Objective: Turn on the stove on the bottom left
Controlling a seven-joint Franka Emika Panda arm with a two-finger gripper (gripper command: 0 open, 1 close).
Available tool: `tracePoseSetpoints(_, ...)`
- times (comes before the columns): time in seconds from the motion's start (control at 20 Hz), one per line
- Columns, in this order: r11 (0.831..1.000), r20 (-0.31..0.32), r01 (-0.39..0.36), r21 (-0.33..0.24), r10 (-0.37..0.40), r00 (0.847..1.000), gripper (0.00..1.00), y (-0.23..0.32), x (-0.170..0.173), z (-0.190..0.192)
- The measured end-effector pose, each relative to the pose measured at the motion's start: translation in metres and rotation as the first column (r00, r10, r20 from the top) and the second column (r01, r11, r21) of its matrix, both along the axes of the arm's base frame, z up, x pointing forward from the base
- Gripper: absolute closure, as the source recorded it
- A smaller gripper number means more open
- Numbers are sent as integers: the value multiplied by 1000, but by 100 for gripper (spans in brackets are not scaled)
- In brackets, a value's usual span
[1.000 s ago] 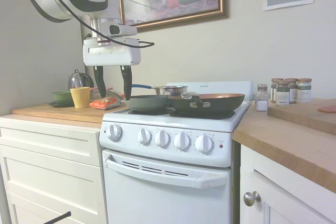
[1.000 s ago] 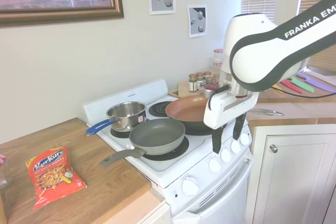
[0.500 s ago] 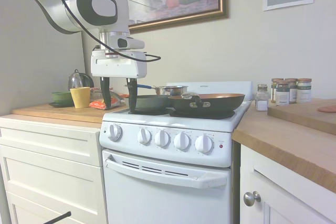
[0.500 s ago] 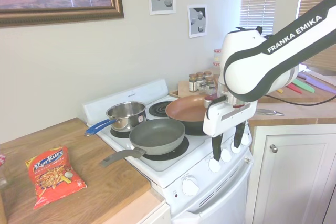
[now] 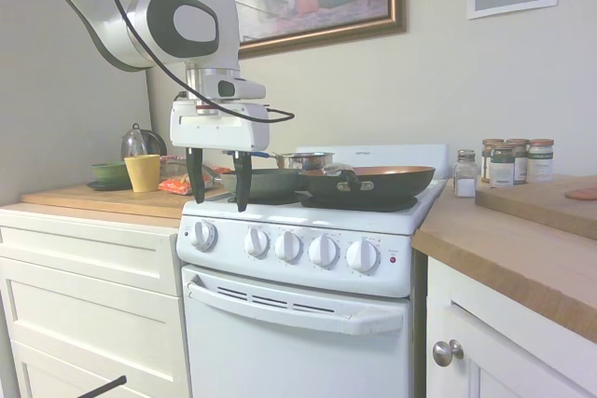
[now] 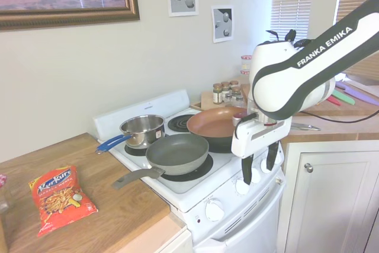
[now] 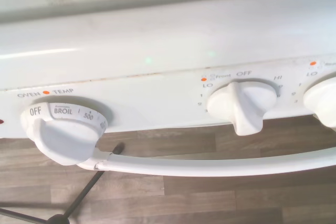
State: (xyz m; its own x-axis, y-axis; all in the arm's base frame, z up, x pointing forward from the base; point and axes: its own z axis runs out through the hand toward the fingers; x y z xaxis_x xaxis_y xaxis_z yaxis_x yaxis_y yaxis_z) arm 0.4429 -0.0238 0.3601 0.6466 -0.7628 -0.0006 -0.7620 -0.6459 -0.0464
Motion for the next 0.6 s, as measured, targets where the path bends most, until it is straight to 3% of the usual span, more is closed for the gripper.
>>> tracePoseSetpoints(0.6,1000,6,-7,-6,7,1000,100,1,2,3)
